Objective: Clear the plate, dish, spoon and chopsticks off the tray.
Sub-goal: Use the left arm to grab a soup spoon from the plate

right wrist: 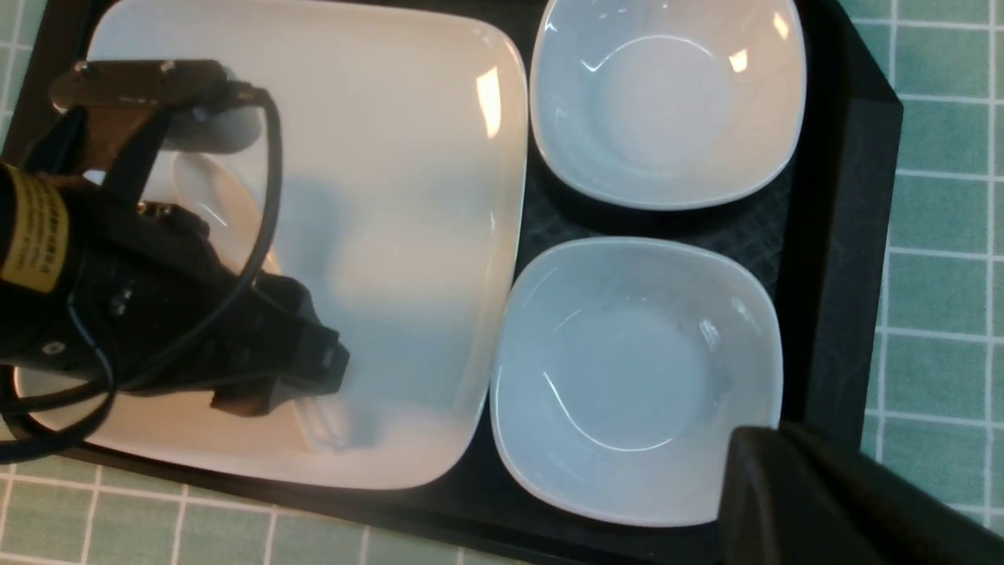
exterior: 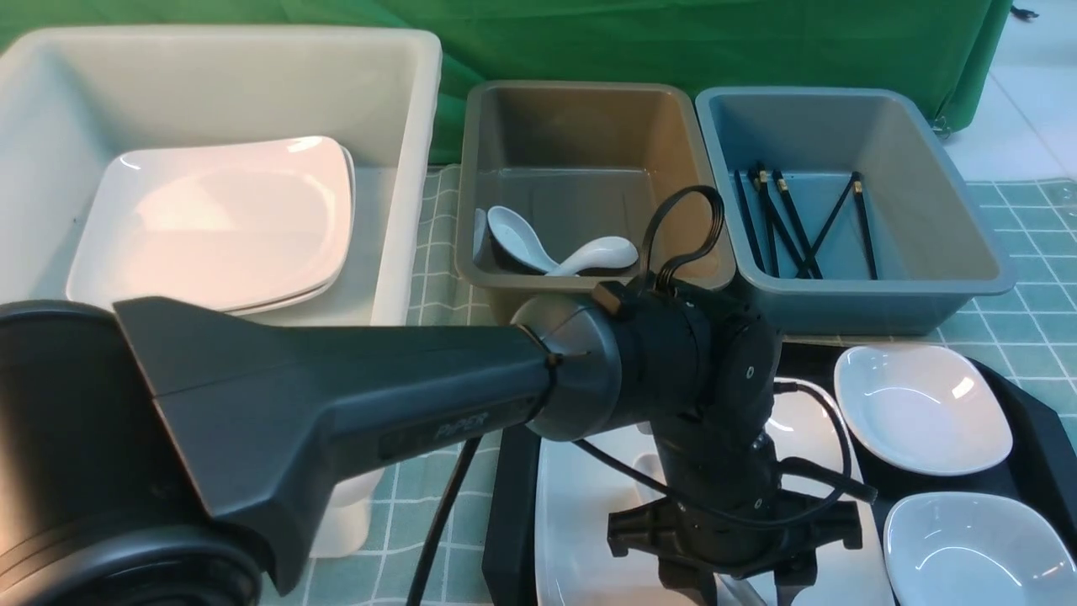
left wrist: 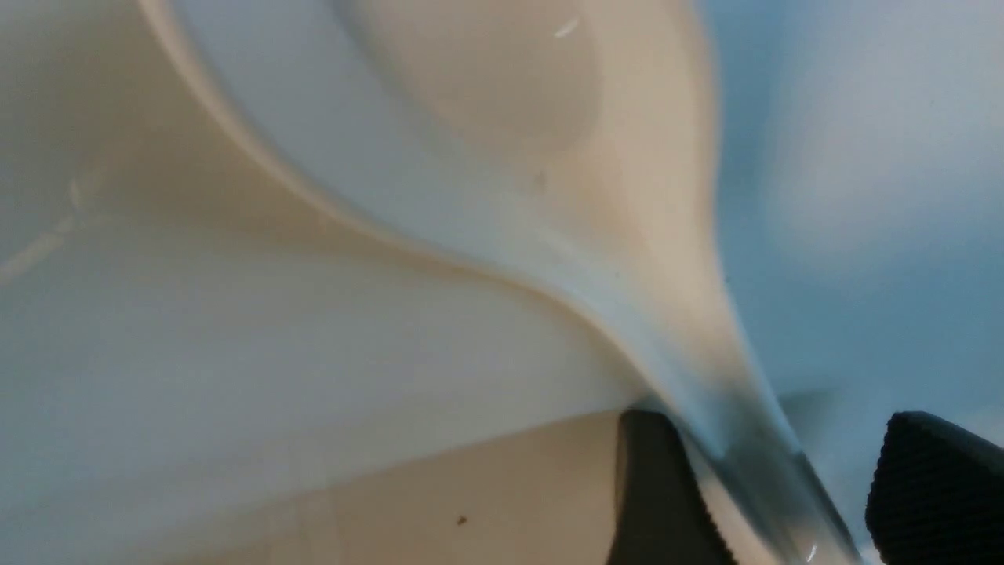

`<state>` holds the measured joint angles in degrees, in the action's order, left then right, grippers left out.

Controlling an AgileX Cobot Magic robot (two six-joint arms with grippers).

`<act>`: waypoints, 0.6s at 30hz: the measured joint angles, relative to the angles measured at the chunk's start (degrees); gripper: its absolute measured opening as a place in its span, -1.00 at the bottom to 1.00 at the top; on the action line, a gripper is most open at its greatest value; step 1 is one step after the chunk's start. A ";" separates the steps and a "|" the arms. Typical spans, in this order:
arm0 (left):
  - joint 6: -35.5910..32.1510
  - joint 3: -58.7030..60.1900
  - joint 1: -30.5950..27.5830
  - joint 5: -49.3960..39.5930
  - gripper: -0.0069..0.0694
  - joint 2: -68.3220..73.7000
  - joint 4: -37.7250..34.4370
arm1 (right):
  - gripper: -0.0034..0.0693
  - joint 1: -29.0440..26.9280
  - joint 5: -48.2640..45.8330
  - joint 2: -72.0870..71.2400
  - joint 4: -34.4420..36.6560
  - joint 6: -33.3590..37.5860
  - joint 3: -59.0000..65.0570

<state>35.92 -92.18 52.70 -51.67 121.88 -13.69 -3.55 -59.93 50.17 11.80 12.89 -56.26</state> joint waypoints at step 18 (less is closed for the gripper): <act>-8.81 -0.57 -0.05 -4.91 -0.57 -1.14 2.75 | -0.84 0.00 0.00 0.00 0.06 0.12 0.00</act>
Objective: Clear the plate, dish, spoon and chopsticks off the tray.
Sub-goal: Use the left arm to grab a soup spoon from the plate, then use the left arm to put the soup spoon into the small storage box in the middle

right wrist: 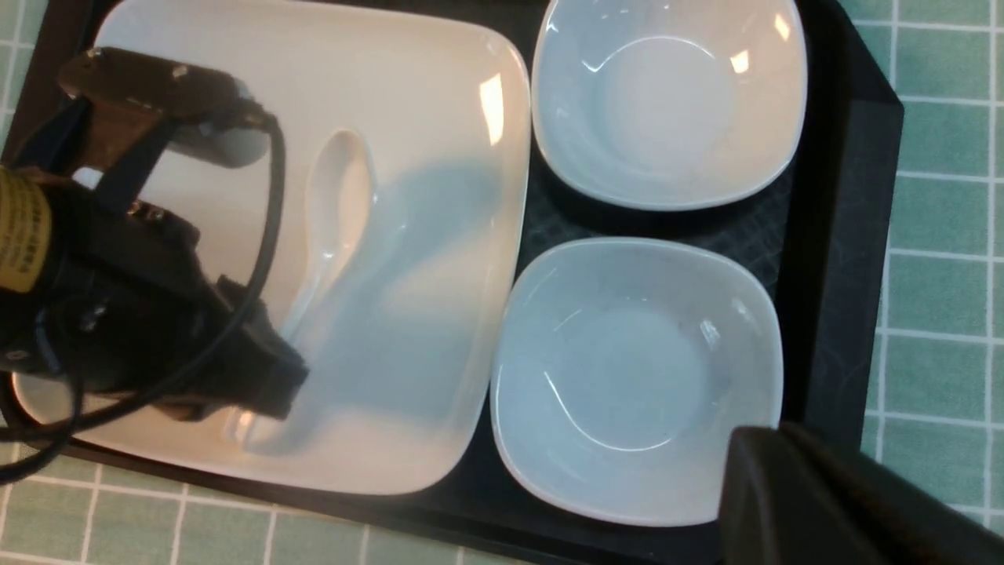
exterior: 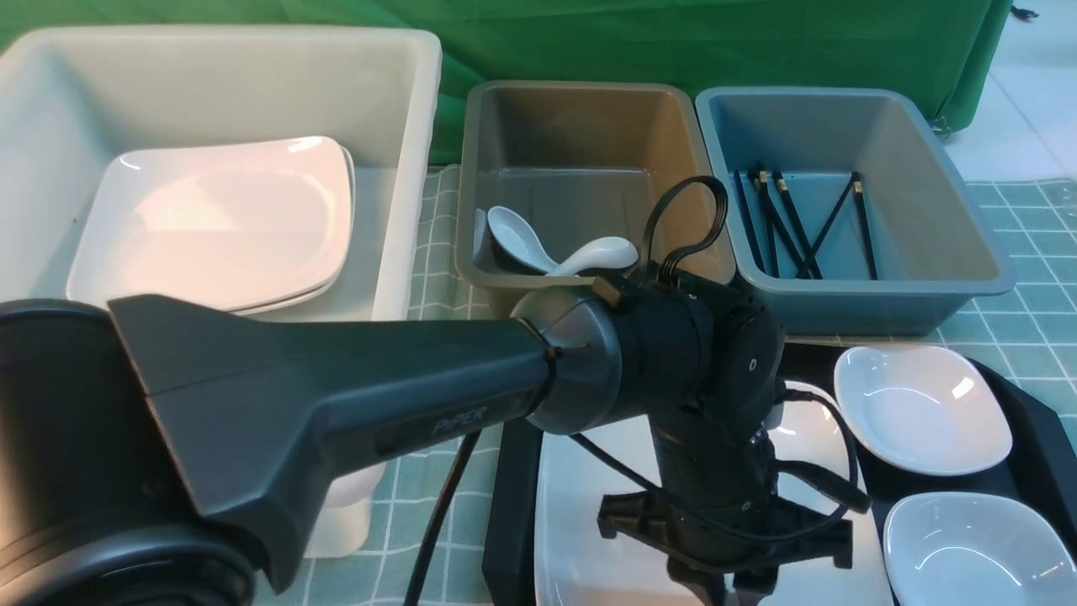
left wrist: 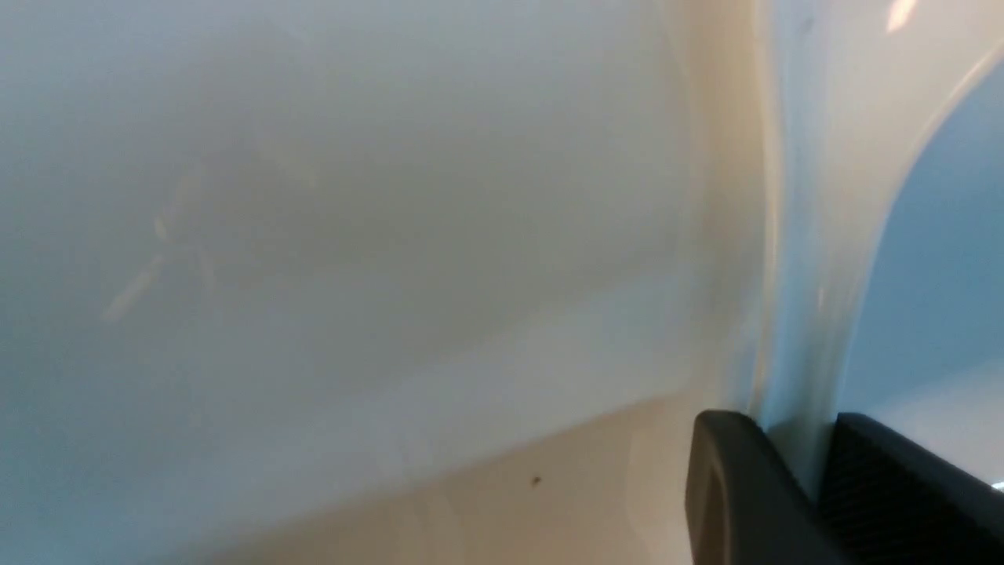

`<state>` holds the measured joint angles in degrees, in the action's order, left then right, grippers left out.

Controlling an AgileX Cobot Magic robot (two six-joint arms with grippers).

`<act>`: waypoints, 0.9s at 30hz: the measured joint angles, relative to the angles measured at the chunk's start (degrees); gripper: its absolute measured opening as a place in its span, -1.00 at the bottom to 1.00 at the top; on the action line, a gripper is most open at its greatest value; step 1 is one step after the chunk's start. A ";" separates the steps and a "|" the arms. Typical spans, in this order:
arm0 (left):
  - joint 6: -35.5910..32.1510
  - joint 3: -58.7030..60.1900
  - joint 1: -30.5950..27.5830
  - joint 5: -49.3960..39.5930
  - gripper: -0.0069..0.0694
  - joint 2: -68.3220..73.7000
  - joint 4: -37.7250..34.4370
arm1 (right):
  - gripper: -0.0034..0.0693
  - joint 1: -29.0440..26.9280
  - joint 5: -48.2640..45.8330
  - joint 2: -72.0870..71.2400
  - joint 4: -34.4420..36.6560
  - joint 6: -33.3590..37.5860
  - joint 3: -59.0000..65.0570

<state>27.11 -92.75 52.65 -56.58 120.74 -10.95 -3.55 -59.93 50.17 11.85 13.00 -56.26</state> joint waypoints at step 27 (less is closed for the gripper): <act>-18.18 -19.51 -21.25 15.43 -0.57 -5.57 10.95 | -0.82 2.59 0.05 0.00 0.58 0.05 0.00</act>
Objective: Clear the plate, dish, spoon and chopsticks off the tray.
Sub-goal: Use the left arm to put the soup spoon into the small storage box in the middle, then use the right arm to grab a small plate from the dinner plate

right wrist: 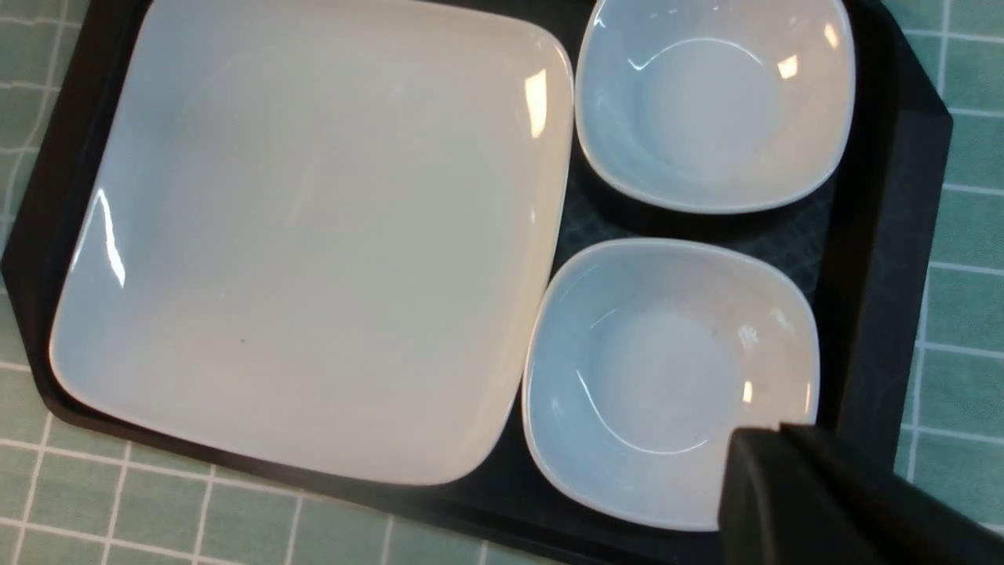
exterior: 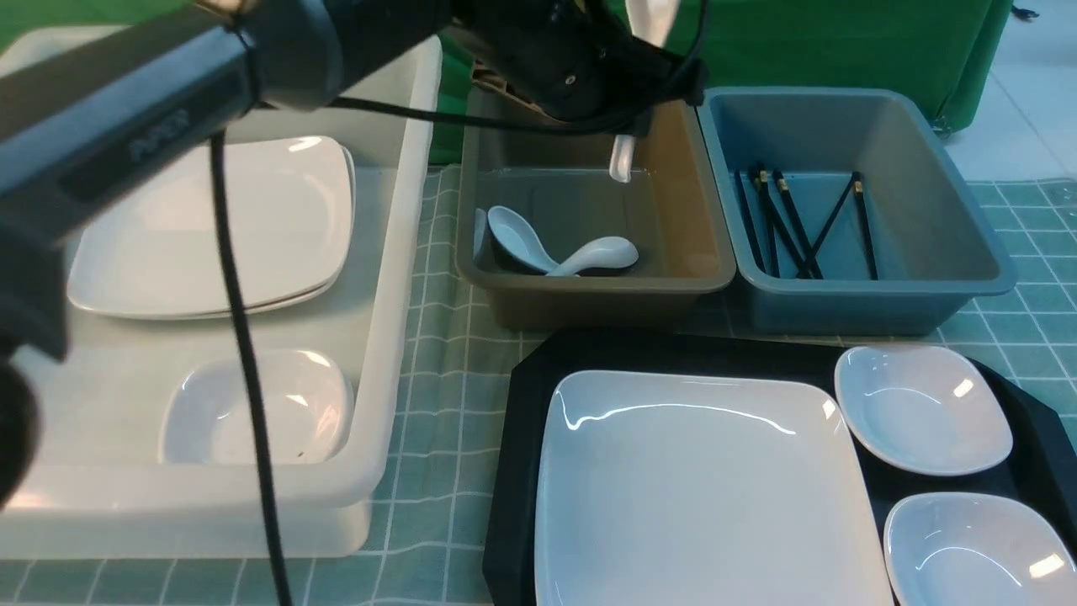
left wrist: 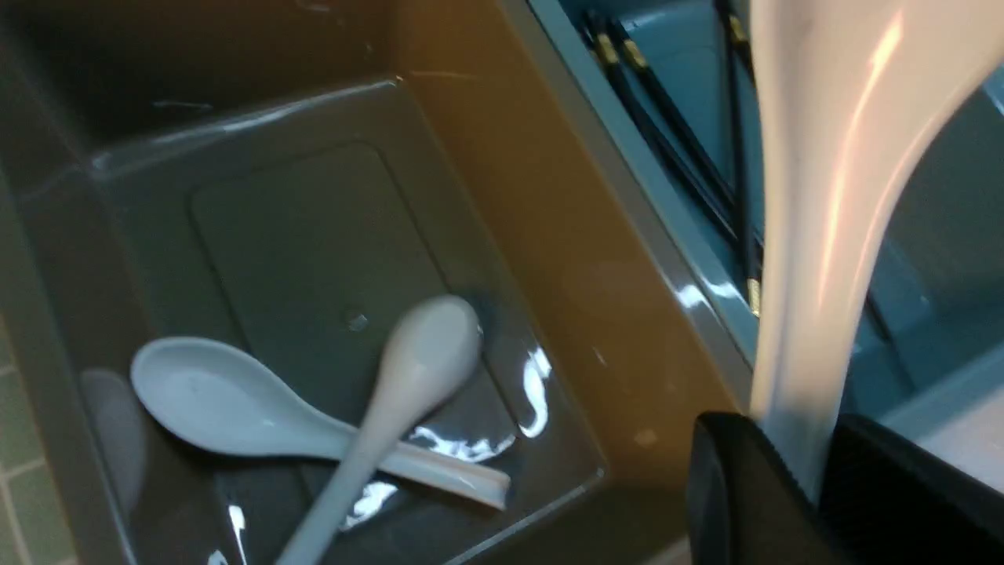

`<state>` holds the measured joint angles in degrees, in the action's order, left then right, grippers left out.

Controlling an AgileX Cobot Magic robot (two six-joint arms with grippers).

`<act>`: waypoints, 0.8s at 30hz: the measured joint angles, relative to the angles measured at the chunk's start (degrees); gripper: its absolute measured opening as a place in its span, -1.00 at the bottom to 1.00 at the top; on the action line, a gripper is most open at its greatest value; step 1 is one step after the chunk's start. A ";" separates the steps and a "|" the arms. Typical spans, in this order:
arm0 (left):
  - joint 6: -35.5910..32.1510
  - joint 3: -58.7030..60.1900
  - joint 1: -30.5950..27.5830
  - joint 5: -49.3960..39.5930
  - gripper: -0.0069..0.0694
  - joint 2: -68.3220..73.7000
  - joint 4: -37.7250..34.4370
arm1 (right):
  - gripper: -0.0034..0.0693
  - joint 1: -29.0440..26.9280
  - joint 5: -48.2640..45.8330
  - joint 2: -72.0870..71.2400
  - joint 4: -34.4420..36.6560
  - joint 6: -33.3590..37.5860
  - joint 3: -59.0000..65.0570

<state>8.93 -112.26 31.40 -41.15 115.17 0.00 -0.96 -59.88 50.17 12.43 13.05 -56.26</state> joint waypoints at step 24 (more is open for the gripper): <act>0.15 0.00 -4.35 -24.11 -0.42 -1.51 -3.68 | -0.81 0.00 2.10 0.00 0.02 0.17 0.00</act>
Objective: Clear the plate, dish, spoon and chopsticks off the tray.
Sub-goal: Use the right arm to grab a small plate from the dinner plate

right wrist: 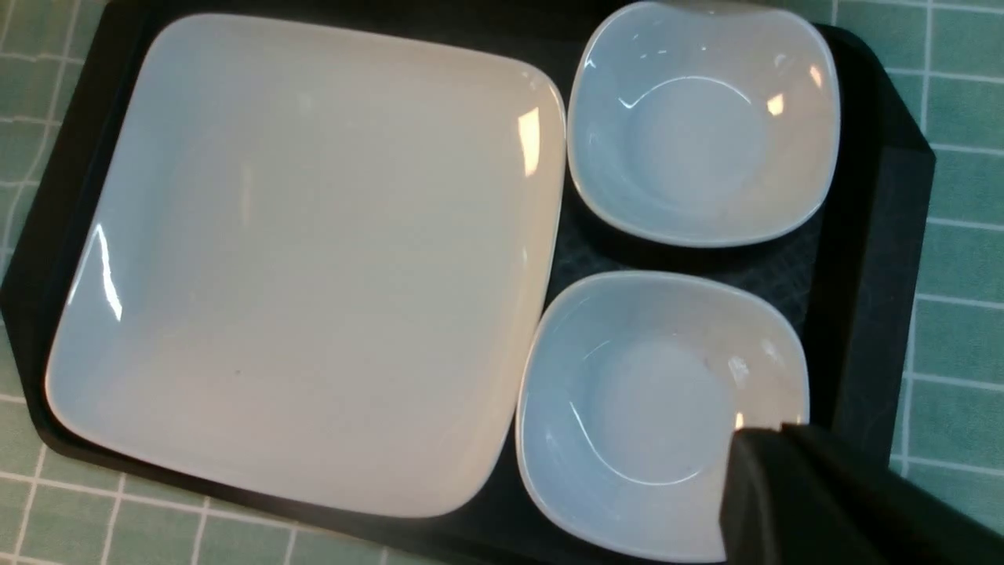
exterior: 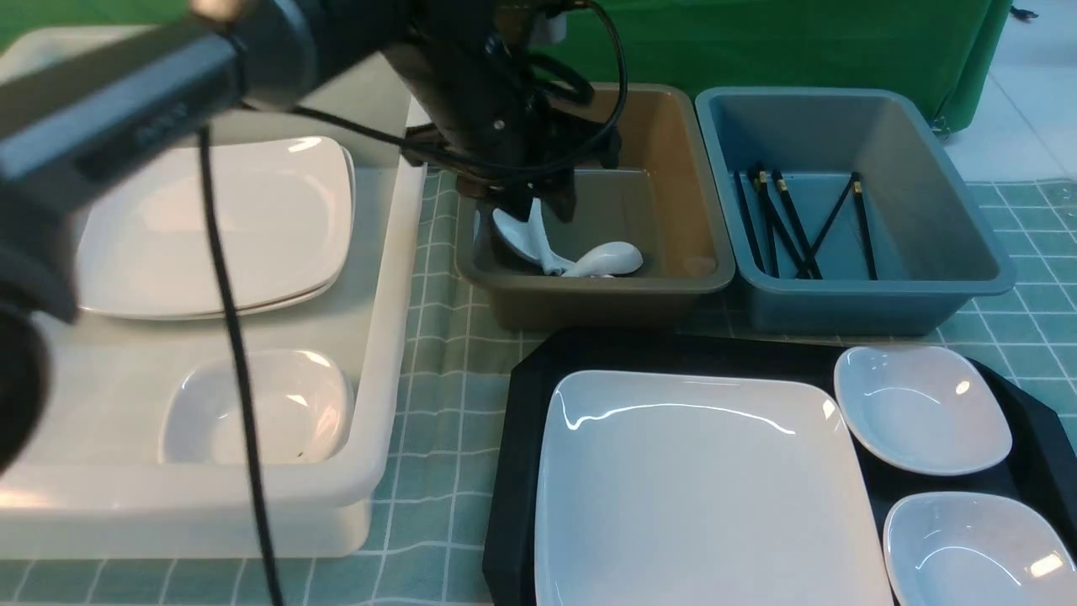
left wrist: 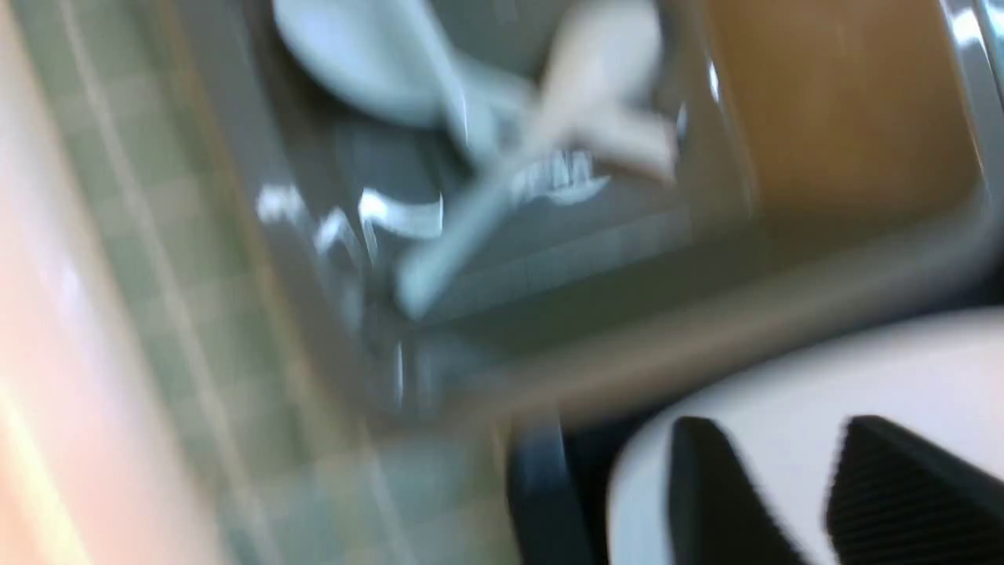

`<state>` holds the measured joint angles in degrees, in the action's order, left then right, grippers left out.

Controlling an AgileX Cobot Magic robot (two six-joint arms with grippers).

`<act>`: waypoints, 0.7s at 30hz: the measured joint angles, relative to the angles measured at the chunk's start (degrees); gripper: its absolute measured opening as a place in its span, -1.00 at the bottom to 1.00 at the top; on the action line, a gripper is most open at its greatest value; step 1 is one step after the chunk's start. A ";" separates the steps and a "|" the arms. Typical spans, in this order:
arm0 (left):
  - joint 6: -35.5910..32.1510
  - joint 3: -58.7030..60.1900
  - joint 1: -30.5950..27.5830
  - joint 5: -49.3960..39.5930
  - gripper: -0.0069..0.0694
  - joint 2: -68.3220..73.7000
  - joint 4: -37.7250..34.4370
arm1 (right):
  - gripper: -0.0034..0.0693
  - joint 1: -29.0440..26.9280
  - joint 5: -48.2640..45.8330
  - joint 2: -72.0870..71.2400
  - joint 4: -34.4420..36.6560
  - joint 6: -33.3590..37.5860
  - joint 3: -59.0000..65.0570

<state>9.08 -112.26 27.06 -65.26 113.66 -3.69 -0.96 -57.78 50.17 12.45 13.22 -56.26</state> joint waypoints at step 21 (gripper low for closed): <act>5.00 40.51 14.10 6.67 -0.80 -25.89 2.11 | -0.73 0.00 -0.96 10.95 -8.67 -3.55 6.35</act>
<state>14.08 -71.75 41.16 -58.59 87.77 -1.58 -0.96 -58.74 61.12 3.78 9.68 -49.91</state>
